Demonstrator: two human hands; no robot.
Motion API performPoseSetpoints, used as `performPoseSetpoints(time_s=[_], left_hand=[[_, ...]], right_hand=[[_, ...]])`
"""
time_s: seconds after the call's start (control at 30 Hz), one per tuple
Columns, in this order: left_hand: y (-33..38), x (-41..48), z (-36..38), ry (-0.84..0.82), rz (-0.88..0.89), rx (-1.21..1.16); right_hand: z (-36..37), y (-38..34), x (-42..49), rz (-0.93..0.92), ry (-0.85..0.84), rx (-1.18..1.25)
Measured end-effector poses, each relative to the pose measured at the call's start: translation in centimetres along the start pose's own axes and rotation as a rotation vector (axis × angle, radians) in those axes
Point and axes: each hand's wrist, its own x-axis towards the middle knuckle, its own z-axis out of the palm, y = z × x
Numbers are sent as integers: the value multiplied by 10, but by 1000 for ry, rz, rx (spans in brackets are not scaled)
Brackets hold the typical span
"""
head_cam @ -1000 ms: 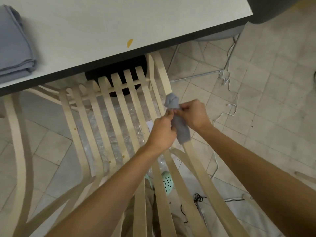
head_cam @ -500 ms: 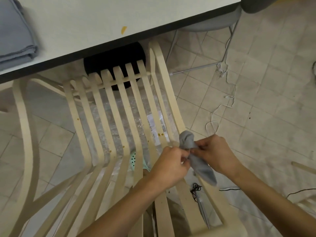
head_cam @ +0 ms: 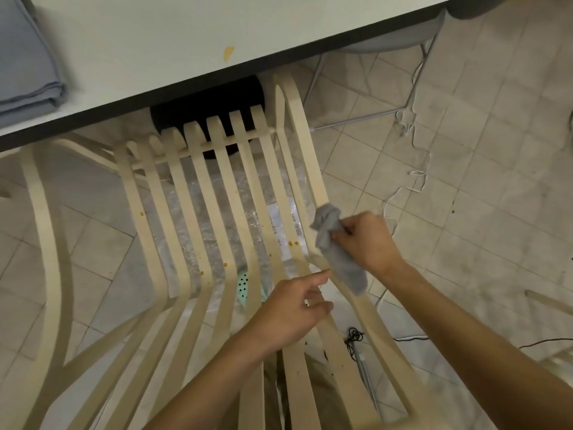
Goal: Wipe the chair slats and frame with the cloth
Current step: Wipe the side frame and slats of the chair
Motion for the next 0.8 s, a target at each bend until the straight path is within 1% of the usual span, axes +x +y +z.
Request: performPoseSetpoints(time_s=[0.1,0.17,0.23,0.3,0.37,0.43,0.47,0.53,0.63,0.7,0.8], left_hand=[[-2,10,-10,12,-7,-119],[-2,21,-21,88,-34,-212],[-1,34,-38,185,-82,-271],[1,45,-61,260,-116,-364],[5,50,-83,344,-123,-513],[8,54,-100,415,-122,-624],[7,55,-105,433,-131,-642],[5,54,-110,426,-147,-620],[-1,44,-108,350,-154,-544],[-7,34,-106,310,-165,-519],[-19,18,-102,297,-214,-493]], right_hand=[[-2,-14,44,7,105,139],[-8,-26,71,-27,185,157],[-13,-36,92,-65,231,175],[-16,-44,104,-127,235,96],[-15,-45,106,-178,209,-37],[-14,-38,96,-206,200,-116],[-12,-33,85,-217,187,-144],[-5,-22,57,-203,136,-139],[0,-3,5,-138,42,-89],[-5,7,-27,-159,-4,-77],[-28,10,-63,-203,-62,-50]])
